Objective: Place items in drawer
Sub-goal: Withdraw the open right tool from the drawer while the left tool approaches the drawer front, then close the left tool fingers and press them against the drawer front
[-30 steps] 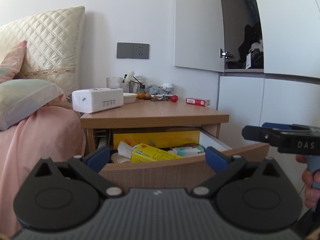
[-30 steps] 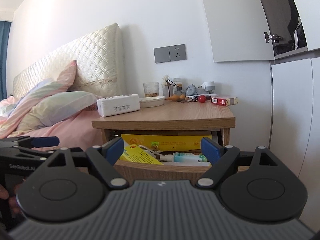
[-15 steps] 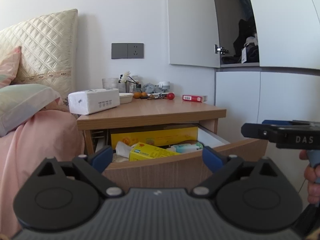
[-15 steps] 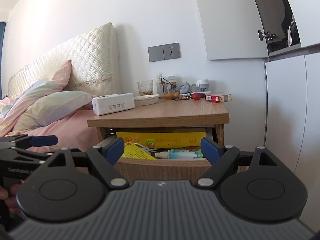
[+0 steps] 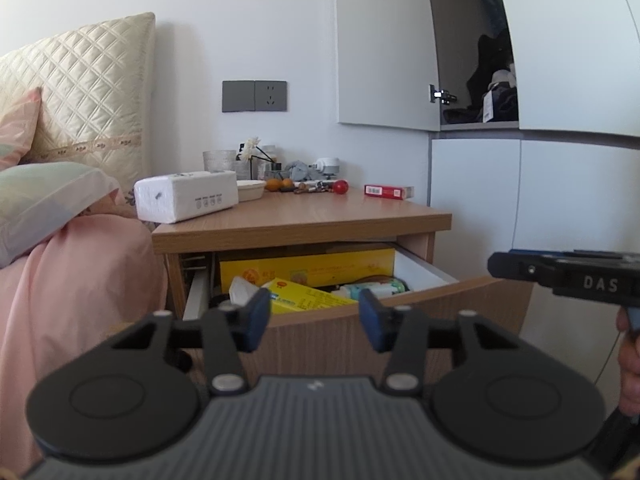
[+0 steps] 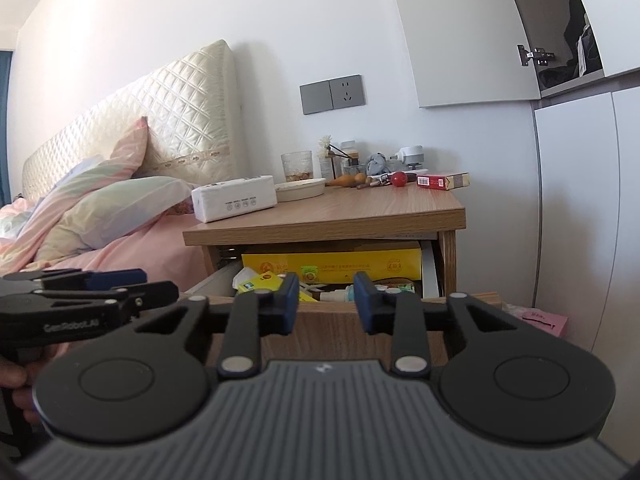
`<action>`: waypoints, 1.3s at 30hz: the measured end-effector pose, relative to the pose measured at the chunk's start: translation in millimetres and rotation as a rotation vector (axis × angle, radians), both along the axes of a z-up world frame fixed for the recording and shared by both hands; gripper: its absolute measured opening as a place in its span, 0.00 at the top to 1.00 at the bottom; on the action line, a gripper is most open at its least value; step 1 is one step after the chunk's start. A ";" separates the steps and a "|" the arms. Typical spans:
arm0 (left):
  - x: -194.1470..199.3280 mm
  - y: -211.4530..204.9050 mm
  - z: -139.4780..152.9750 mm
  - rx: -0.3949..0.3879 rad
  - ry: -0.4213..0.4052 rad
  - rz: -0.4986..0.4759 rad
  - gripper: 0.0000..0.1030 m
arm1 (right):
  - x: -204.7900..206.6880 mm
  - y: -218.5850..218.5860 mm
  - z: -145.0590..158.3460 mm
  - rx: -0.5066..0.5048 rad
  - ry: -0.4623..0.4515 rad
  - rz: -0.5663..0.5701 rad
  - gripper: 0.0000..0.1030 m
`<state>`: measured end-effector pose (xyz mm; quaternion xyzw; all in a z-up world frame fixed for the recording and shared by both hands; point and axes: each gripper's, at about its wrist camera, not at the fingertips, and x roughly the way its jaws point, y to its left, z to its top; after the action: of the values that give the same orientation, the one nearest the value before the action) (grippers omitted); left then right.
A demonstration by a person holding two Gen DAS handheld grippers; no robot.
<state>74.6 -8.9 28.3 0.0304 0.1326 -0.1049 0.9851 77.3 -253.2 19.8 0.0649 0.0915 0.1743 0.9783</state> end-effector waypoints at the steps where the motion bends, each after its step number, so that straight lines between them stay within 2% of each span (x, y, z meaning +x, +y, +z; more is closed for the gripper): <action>1: 0.2 0.8 0.0 -0.002 0.000 0.004 0.58 | -0.5 0.2 0.0 0.000 -0.003 -0.001 0.72; 9: -1.3 2.1 0.7 -0.018 -0.008 0.007 0.71 | -1.9 2.9 -1.5 0.001 0.001 0.005 0.80; 13: -1.6 0.6 0.2 -0.017 -0.001 -0.003 0.81 | -2.6 3.9 -2.7 0.004 0.007 0.007 0.80; 24: -0.8 -8.1 -5.8 0.025 0.023 -0.041 0.83 | 2.8 -0.5 -10.7 0.040 0.067 -0.051 0.80; 30: 3.0 -5.0 -7.9 0.020 0.038 -0.017 0.83 | 0.5 1.9 -12.4 0.020 0.048 -0.071 0.80; 39: 10.7 -2.9 -13.5 0.036 0.068 0.027 0.89 | 9.6 3.1 -20.8 0.028 0.114 -0.068 0.80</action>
<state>85.2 -11.7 14.8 0.0426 0.1681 -0.0902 0.9807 87.0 -250.1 -1.0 0.0912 0.1424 0.1382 0.9759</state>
